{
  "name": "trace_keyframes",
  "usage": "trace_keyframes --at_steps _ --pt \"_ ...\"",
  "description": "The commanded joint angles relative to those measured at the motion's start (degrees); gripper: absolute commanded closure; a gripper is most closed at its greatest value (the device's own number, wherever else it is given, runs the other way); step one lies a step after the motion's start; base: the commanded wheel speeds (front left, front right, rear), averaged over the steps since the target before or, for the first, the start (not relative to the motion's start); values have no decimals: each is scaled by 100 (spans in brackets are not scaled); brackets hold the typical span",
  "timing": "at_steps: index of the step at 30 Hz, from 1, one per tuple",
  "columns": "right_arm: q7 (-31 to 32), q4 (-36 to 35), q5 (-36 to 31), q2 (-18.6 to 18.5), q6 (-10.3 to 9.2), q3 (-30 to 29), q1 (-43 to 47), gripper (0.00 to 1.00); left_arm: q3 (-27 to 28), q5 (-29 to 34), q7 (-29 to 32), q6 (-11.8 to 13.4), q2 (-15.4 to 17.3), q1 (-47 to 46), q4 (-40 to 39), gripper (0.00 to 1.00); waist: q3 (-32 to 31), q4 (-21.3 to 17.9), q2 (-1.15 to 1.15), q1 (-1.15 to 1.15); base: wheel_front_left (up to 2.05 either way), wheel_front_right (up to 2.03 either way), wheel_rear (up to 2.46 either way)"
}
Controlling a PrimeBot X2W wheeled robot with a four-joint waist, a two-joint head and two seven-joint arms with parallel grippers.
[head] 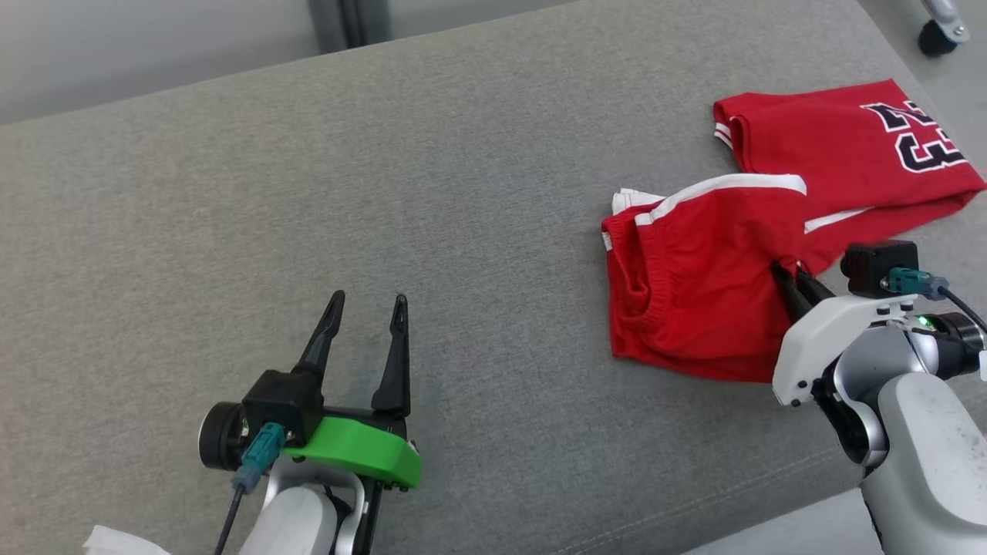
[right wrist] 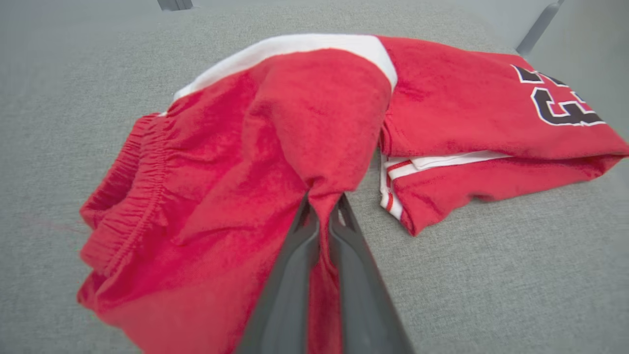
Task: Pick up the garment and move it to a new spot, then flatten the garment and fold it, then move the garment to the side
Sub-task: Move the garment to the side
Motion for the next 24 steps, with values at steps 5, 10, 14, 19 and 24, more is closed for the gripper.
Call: trace_keyframes --at_steps 5,10,14,19,24 --pt "-146 -1 -152 49 -12 -81 -101 100 -34 26 9 -10 29 -143 -36 0 323 -234 0 0 0 0 0" --pt "-206 8 -221 -99 -12 -16 -294 100 -44 6 -27 13 36 -161 -52 0 347 11 0 0 0 0 0" --pt "-120 -30 -306 -493 -12 66 -568 100 -39 -25 -61 31 -1 -164 -68 0 380 245 0 0 0 0 0" --pt "33 14 -333 -1212 -12 79 -958 100 -13 -62 -91 60 4 -177 -38 0 485 497 0 0 0 0 0" --pt "134 485 -390 -1678 -12 -208 -1274 100 -23 -27 -100 75 38 -237 -57 0 638 728 0 0 0 0 0"
